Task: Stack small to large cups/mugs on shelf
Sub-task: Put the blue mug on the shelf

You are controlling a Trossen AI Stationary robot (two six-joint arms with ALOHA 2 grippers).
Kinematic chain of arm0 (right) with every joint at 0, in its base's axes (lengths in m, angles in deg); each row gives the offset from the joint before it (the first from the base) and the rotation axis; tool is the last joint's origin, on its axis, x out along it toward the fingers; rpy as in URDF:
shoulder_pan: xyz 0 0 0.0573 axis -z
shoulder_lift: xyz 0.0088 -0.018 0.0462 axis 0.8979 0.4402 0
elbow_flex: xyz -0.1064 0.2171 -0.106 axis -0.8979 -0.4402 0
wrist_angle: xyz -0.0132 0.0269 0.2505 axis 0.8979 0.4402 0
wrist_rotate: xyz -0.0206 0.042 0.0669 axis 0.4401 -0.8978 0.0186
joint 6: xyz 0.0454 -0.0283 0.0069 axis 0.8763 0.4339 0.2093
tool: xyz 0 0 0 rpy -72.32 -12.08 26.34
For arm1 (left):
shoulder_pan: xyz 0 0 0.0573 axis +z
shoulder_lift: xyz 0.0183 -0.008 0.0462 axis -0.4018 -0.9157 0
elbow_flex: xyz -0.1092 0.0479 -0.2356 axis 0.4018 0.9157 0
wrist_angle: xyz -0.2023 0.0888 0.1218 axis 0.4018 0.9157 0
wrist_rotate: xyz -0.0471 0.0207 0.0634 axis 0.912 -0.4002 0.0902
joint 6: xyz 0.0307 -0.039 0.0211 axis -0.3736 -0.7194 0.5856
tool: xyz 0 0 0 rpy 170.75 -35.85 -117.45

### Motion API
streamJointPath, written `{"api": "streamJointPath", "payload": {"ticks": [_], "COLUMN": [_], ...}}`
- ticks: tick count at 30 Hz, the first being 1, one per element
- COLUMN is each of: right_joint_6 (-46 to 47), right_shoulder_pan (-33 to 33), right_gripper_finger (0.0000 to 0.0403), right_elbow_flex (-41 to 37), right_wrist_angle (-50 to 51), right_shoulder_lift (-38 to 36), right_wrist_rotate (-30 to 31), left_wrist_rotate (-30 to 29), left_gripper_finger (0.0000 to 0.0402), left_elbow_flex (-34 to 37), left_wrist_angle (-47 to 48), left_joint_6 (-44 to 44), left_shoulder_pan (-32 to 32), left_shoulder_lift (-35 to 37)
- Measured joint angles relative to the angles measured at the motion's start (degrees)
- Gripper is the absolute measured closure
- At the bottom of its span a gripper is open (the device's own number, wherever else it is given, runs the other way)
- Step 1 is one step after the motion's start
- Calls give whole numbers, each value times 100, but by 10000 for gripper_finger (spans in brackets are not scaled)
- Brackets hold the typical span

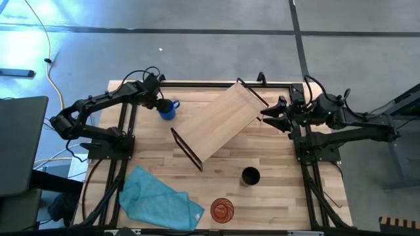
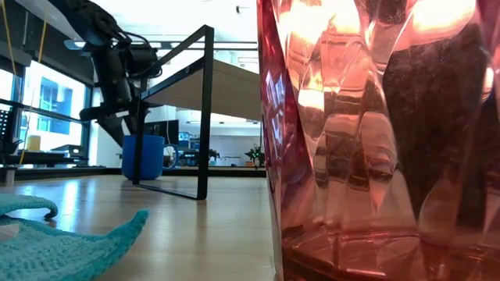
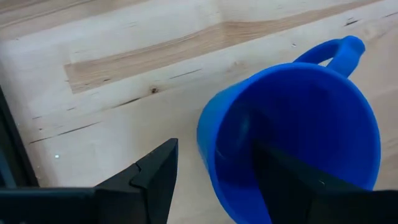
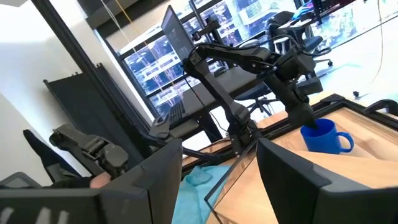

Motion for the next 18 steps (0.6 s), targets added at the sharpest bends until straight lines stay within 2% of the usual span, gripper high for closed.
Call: {"api": "streamJointPath", "payload": {"ticks": [3,6,9,13,18], "right_joint_6": [62,67,66,56,48], "right_shoulder_pan": [0,-2,-2,-2,-2], "right_gripper_finger": [203,203,203,203,203], "right_elbow_flex": [0,0,0,0,0], "right_wrist_angle": [-1,1,1,-1,1], "right_shoulder_lift": [0,2,0,0,0], "right_wrist_rotate": [0,-2,-2,-2,-2], "left_wrist_rotate": [0,0,0,17,12], "left_gripper_finger": [211,236,287,379,390], "left_elbow_flex": [0,0,0,0,0], "left_wrist_angle": [-43,-61,-57,-56,-44], "left_joint_6": [-25,-66,-68,-49,124], "left_shoulder_pan": [0,0,0,0,0], "left_shoulder_lift": [-26,-25,-25,-25,-25]}}
